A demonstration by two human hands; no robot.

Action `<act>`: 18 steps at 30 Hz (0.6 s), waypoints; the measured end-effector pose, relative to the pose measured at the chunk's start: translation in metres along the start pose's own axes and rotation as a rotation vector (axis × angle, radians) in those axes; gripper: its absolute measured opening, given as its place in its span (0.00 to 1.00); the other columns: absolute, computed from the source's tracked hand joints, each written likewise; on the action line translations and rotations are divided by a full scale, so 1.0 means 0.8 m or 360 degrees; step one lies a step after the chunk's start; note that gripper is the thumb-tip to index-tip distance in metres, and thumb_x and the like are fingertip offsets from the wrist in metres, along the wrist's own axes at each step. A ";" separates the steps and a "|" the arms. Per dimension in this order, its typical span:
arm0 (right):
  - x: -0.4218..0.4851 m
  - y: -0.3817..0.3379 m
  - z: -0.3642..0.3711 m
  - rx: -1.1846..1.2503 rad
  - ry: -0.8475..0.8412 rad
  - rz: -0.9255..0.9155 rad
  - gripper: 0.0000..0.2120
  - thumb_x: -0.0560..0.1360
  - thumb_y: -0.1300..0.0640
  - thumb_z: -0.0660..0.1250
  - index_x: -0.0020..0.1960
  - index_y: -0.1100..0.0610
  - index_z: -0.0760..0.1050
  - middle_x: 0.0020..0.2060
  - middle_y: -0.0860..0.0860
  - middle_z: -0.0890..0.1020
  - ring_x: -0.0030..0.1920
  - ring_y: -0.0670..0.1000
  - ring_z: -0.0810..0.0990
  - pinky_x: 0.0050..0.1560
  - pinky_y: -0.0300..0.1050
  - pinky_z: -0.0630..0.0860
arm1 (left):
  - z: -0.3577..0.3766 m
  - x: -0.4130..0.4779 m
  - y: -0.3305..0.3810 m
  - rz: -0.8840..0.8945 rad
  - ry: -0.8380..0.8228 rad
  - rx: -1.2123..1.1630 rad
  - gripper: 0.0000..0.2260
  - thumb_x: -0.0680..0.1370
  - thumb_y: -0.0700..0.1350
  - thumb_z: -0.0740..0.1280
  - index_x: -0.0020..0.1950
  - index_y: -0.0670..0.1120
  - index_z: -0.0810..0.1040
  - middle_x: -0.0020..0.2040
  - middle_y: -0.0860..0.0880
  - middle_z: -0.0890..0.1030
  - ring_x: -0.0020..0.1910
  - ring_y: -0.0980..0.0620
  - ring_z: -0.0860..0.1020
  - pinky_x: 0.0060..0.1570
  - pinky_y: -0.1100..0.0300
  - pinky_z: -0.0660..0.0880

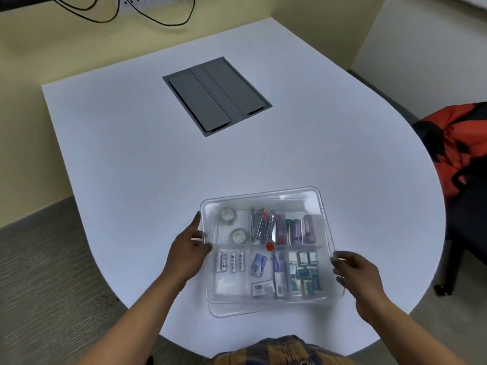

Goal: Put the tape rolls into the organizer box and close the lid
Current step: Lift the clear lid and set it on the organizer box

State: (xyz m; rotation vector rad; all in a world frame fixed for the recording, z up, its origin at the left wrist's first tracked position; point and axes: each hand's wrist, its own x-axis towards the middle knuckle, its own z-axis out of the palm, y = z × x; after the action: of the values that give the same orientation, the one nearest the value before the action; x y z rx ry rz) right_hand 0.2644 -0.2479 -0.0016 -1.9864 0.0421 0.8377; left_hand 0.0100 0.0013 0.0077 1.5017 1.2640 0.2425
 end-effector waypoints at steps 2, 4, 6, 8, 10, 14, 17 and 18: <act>-0.001 0.012 0.000 -0.0097 0.0067 -0.0037 0.03 0.73 0.62 0.73 0.45 0.56 0.82 0.43 0.55 0.84 0.44 0.56 0.81 0.44 0.49 0.77 | 0.006 0.006 -0.006 0.0045 -0.0007 0.0031 0.34 0.73 0.42 0.71 0.75 0.59 0.60 0.60 0.49 0.76 0.61 0.52 0.74 0.56 0.59 0.68; -0.003 0.022 0.000 -0.0192 0.0088 -0.0072 0.02 0.72 0.62 0.74 0.43 0.57 0.82 0.41 0.53 0.85 0.42 0.53 0.81 0.43 0.46 0.75 | 0.011 0.013 -0.009 0.0067 0.0001 0.0101 0.34 0.73 0.43 0.71 0.75 0.58 0.60 0.66 0.49 0.71 0.67 0.52 0.69 0.60 0.60 0.64; -0.003 0.027 0.002 -0.0235 0.0093 -0.0093 0.02 0.71 0.61 0.74 0.41 0.56 0.83 0.40 0.51 0.85 0.43 0.52 0.81 0.43 0.46 0.75 | 0.014 0.020 -0.008 0.0088 -0.0006 0.0151 0.34 0.74 0.42 0.70 0.75 0.56 0.59 0.70 0.48 0.67 0.70 0.51 0.65 0.63 0.60 0.62; -0.001 0.028 0.004 -0.0271 0.0122 -0.0103 0.03 0.72 0.61 0.74 0.40 0.55 0.82 0.40 0.51 0.85 0.43 0.52 0.82 0.46 0.48 0.76 | 0.017 0.029 -0.007 0.0093 -0.0025 0.0172 0.34 0.74 0.42 0.70 0.76 0.55 0.59 0.73 0.47 0.65 0.72 0.50 0.63 0.64 0.60 0.61; 0.003 0.027 0.006 -0.0314 0.0136 -0.0103 0.03 0.72 0.60 0.74 0.40 0.54 0.82 0.40 0.50 0.85 0.43 0.52 0.82 0.47 0.50 0.77 | 0.019 0.039 -0.006 0.0092 -0.0040 0.0216 0.34 0.74 0.42 0.70 0.76 0.54 0.58 0.73 0.46 0.64 0.73 0.48 0.62 0.64 0.59 0.60; 0.010 0.023 0.009 -0.0281 0.0164 -0.0075 0.02 0.72 0.60 0.74 0.43 0.55 0.83 0.41 0.51 0.85 0.45 0.54 0.82 0.49 0.52 0.79 | 0.022 0.056 -0.003 0.0094 -0.0069 0.0251 0.33 0.75 0.42 0.70 0.76 0.52 0.59 0.74 0.45 0.65 0.73 0.47 0.63 0.64 0.59 0.63; 0.015 0.020 0.013 -0.0337 0.0173 -0.0047 0.02 0.72 0.60 0.74 0.41 0.55 0.82 0.41 0.52 0.84 0.44 0.56 0.82 0.50 0.56 0.80 | 0.023 0.067 -0.007 0.0052 -0.0015 0.0325 0.32 0.75 0.43 0.69 0.76 0.53 0.59 0.73 0.44 0.67 0.72 0.46 0.66 0.67 0.54 0.65; 0.016 0.019 0.014 -0.0376 0.0174 -0.0034 0.02 0.72 0.60 0.73 0.40 0.56 0.82 0.41 0.53 0.85 0.43 0.56 0.81 0.50 0.57 0.80 | 0.022 0.069 -0.009 0.0046 -0.0001 0.0356 0.32 0.75 0.43 0.69 0.76 0.53 0.59 0.72 0.43 0.67 0.71 0.46 0.66 0.67 0.53 0.65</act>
State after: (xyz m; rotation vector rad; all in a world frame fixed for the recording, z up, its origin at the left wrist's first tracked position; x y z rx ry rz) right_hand 0.2629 -0.2440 -0.0235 -2.2498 -0.0158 0.7472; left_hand 0.0412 0.0332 -0.0303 1.7105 1.3030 0.1218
